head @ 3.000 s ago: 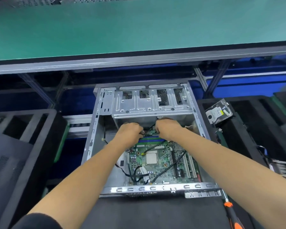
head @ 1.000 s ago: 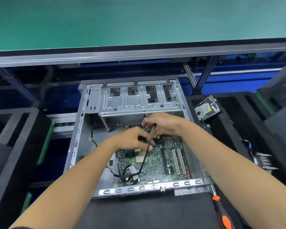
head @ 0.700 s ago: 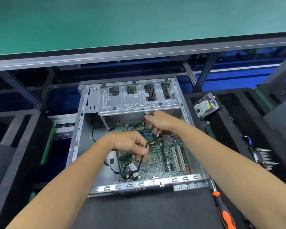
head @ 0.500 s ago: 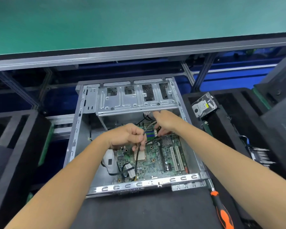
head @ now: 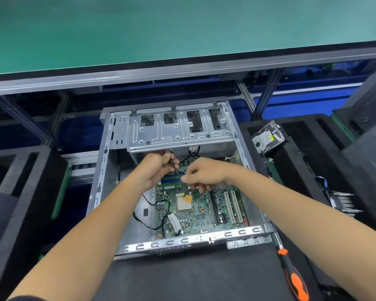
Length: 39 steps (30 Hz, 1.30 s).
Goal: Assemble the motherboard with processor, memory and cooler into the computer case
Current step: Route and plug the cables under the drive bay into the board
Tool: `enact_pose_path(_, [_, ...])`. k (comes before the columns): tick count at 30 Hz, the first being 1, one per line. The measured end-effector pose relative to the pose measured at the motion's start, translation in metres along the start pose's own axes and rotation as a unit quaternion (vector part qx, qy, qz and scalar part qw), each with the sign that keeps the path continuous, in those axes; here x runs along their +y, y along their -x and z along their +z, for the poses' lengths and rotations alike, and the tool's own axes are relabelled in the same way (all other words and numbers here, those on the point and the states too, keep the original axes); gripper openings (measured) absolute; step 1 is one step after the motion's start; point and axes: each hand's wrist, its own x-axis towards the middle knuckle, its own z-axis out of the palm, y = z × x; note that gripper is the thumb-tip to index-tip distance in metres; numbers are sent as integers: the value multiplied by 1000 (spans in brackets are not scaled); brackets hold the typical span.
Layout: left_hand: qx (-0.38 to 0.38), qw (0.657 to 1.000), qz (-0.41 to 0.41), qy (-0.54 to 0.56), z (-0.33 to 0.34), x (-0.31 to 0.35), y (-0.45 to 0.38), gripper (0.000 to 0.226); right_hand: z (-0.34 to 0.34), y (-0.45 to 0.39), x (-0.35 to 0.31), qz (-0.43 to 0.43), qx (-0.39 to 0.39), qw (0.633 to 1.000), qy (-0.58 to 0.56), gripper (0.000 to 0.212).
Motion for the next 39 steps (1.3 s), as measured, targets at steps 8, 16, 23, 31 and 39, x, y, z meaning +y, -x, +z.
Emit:
enact_pose_path(8, [-24,993,12,-112,0,3,4,24,-9,2,-1,28,-64,997,-40,23])
enact_pose_path(16, [-236,952,-58,-189,27,-9,20,37,-23,10,2,28,3,999,32,35])
enact_pose_path(23, [-241,965,-54,-94,50,-25,25,22,-33,20,0,-22,35,998,57,24])
enact_pose_path(31, [-264,958,-66,-90,61,-27,20,17,-71,36,-14,-110,64,992,-5,21])
enact_pose_path(39, [-245,935,-35,-253,56,-35,10,20,-103,28,1,-145,450,868,-149,27])
